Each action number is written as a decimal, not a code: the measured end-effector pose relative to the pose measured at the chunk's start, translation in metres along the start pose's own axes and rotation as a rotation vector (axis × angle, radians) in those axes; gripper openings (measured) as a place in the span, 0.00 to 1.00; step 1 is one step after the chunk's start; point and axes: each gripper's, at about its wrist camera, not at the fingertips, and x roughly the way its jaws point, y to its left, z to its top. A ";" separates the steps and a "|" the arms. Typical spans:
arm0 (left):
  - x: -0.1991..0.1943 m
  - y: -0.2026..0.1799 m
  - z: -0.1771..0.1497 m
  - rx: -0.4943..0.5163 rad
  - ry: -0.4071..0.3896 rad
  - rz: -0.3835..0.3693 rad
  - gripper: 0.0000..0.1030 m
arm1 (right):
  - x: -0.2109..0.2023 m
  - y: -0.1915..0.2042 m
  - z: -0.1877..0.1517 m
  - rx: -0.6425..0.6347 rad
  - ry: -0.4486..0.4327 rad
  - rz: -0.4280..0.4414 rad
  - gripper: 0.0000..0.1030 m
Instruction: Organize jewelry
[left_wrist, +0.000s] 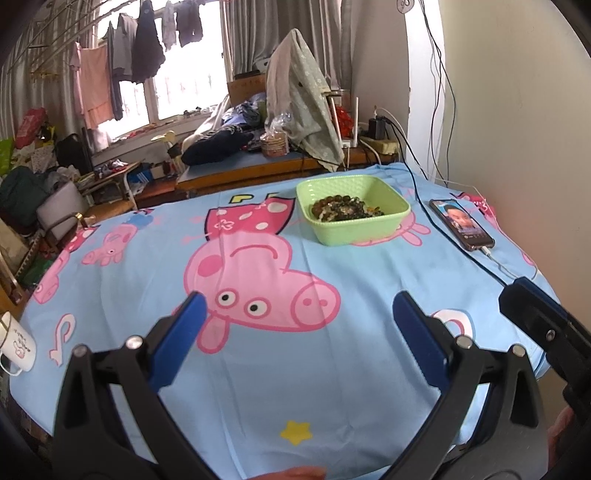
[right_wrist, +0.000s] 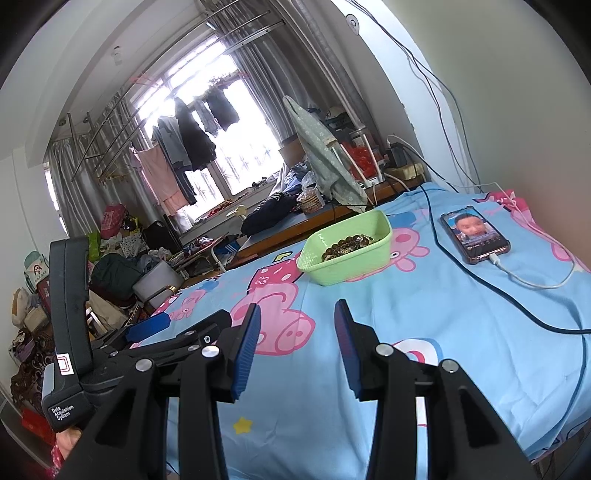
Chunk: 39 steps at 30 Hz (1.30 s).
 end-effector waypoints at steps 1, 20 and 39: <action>0.000 0.000 0.000 0.000 0.000 0.001 0.94 | 0.000 0.000 0.000 0.000 0.000 0.000 0.12; -0.001 -0.007 -0.002 0.024 0.005 0.007 0.94 | -0.004 0.001 -0.007 0.009 -0.005 -0.003 0.12; 0.000 -0.008 -0.002 0.028 0.007 0.008 0.94 | -0.004 -0.001 -0.006 0.010 -0.003 -0.004 0.12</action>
